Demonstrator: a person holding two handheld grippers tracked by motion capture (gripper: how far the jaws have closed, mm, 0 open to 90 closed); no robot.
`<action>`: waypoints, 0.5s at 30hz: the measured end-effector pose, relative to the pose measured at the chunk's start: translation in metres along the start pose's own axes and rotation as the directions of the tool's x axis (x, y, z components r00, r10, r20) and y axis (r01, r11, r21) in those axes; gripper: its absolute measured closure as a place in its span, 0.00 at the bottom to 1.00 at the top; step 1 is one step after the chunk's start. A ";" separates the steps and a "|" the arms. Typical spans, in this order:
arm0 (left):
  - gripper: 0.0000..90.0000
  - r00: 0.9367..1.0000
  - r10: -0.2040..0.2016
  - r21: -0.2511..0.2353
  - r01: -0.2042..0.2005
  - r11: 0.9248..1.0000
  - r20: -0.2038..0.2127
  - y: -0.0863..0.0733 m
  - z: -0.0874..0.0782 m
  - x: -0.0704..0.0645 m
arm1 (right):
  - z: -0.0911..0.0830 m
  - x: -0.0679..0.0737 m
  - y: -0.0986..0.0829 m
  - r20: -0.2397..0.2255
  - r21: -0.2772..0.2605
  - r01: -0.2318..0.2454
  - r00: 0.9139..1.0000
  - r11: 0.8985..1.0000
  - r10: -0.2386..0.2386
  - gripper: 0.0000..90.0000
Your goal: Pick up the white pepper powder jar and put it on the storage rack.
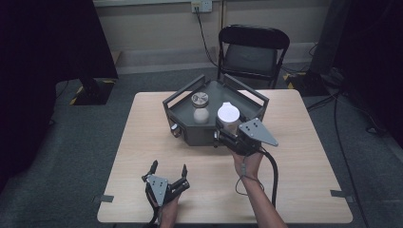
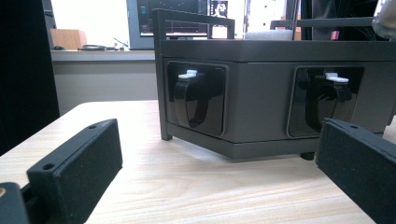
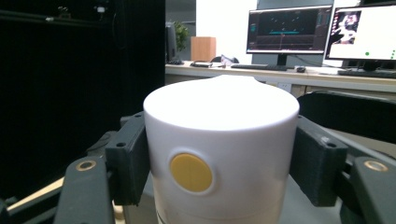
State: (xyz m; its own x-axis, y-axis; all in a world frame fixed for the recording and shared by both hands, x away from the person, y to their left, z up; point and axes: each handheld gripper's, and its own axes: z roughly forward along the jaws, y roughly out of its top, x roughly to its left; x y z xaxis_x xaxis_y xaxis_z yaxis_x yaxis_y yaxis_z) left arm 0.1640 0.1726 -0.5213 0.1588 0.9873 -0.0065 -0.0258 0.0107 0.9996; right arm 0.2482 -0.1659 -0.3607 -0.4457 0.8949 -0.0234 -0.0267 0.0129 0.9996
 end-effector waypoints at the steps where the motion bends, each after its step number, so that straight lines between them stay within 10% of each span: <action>1: 0.00 1.000 0.000 0.000 0.000 1.000 0.000 0.000 0.000 0.000 | 0.002 0.000 0.001 0.004 -0.003 -0.001 1.000 1.000 0.001 0.34; 15: 0.00 1.000 -0.001 0.000 0.001 1.000 -0.002 0.000 0.000 0.000 | 0.044 -0.008 0.013 0.078 0.013 0.021 0.997 1.000 -0.022 0.34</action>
State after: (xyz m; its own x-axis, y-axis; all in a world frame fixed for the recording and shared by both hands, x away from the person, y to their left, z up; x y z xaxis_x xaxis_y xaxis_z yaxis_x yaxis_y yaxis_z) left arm 0.1639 0.1722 -0.5213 0.1565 0.9877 -0.0074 -0.0254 0.0115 0.9996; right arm 0.2909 -0.1533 -0.3469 -0.3736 0.9265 -0.0444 -0.0242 0.0381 0.9990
